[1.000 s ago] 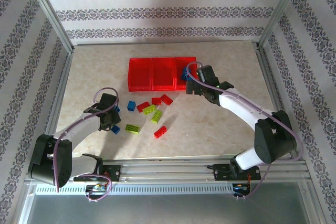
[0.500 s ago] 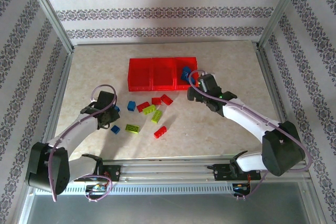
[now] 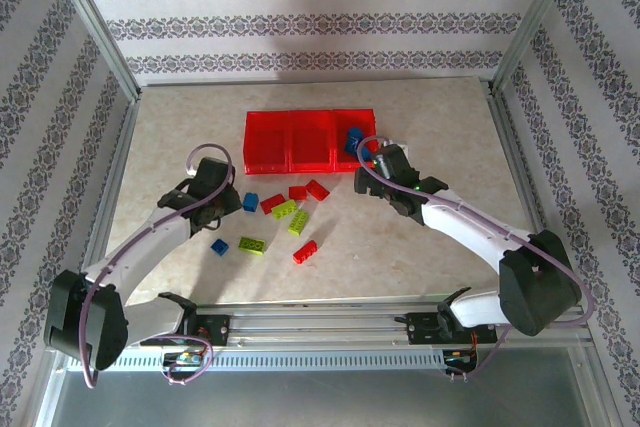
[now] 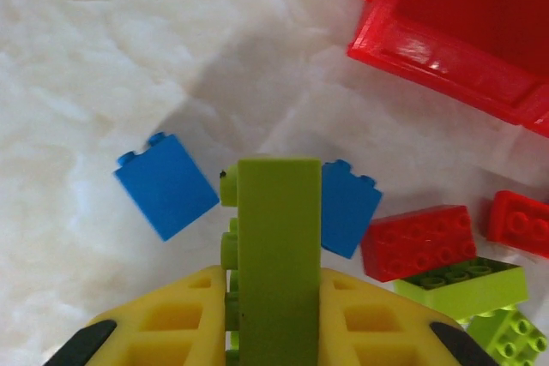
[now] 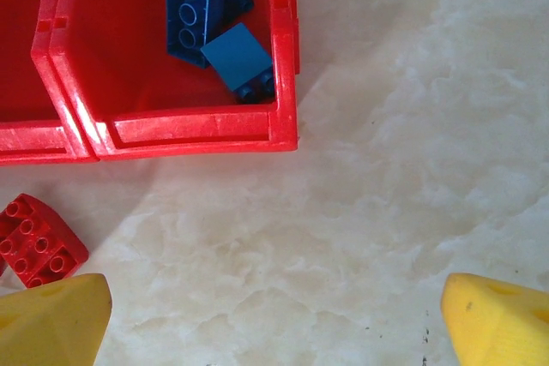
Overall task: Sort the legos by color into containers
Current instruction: Pick up the lego from the middle-left of the table, then place the lego in the container.
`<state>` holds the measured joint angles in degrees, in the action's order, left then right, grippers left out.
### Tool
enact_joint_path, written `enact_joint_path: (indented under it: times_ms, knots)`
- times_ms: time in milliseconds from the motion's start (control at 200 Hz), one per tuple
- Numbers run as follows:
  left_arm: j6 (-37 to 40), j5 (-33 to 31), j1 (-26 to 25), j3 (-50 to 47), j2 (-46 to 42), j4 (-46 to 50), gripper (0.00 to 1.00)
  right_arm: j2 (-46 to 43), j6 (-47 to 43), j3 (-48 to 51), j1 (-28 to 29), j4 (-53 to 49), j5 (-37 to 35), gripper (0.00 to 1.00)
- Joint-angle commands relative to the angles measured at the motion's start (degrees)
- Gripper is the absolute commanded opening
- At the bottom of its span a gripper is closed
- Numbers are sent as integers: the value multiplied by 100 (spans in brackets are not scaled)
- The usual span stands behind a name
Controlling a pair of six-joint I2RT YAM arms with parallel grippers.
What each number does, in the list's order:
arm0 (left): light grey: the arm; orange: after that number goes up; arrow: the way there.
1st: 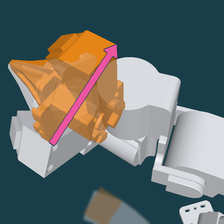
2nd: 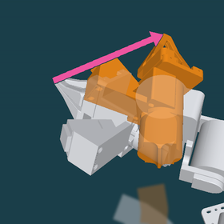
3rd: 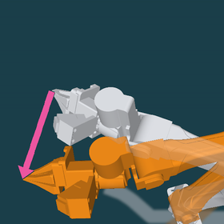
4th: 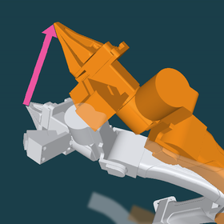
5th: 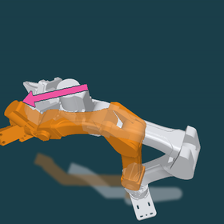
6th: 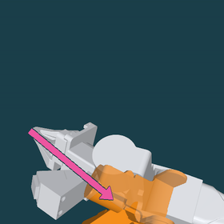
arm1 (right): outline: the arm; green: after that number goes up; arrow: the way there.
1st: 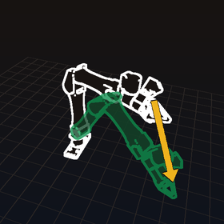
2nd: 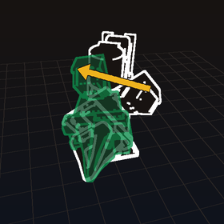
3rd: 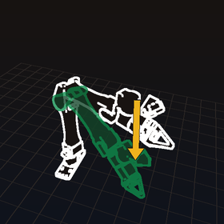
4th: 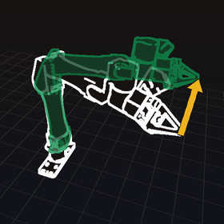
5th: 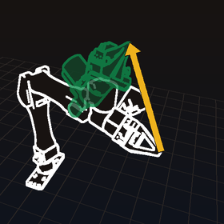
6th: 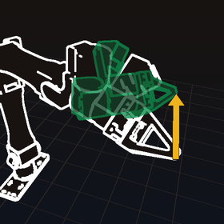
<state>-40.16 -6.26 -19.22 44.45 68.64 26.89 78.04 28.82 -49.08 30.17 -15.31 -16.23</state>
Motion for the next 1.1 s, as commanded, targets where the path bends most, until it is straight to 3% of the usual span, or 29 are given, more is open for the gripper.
enact_joint_path:
  times_ms: [0, 395, 815, 1094]
  knots:
    - [41, -102, -178, 374, 275, -447, 18, -69, 142, 39, 67, -48, -161, 98]
    - [546, -276, -310, 1937, 2023, -735, 18, -176, 278, 118, 226, -97, -196, 98]
    - [990, -403, -324, 3909, 3866, -117, 23, -160, 370, 144, 305, -164, -188, 98]
    - [1002, -503, -323, 4401, 4492, 129, 24, -97, 500, 171, 349, -240, -179, 99]
